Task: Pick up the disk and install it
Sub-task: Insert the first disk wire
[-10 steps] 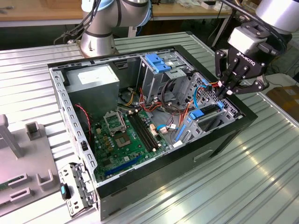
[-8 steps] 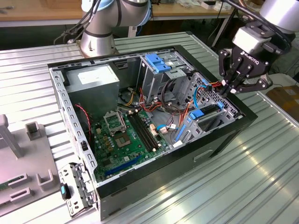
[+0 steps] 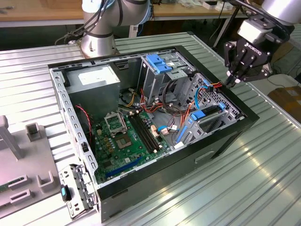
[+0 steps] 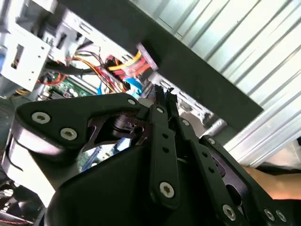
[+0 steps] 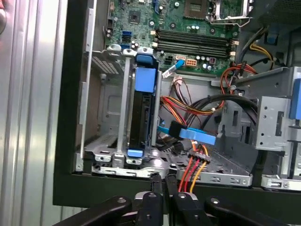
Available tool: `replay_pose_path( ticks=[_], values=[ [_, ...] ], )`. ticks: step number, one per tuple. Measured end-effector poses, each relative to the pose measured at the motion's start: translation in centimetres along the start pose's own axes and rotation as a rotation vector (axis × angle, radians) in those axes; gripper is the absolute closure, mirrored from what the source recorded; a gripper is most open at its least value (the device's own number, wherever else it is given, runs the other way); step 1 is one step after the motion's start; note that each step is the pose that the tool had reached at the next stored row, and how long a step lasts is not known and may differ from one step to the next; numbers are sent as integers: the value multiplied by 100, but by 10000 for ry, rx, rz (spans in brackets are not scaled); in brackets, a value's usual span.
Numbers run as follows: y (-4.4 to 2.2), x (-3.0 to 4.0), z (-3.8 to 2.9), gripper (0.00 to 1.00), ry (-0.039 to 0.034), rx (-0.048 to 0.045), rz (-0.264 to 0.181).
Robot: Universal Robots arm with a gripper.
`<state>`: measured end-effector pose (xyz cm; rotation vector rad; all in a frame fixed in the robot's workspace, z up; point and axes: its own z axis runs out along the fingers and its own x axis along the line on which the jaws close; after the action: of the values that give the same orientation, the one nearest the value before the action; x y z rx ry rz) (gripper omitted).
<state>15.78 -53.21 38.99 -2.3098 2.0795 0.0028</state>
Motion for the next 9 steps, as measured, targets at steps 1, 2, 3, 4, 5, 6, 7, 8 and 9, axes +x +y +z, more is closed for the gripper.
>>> replay_pose_path(
  ticks=[1,2,3,4,5,6,7,8,9],
  values=[
    [-11,-35,10,83,-1,-1,-57],
    [-33,-75,27,83,-1,-2,-77],
    [-51,-99,51,83,-4,-3,-152],
    [-62,-105,70,83,-8,-9,-395],
    [-61,-104,81,83,-18,-17,-715],
    [-62,-104,94,83,-26,-27,-1157],
    [-61,-104,105,83,-35,-35,-1516],
    [-62,-104,111,83,-39,-18,-2090],
    [-62,-104,112,83,22,278,-2262]
  ],
)
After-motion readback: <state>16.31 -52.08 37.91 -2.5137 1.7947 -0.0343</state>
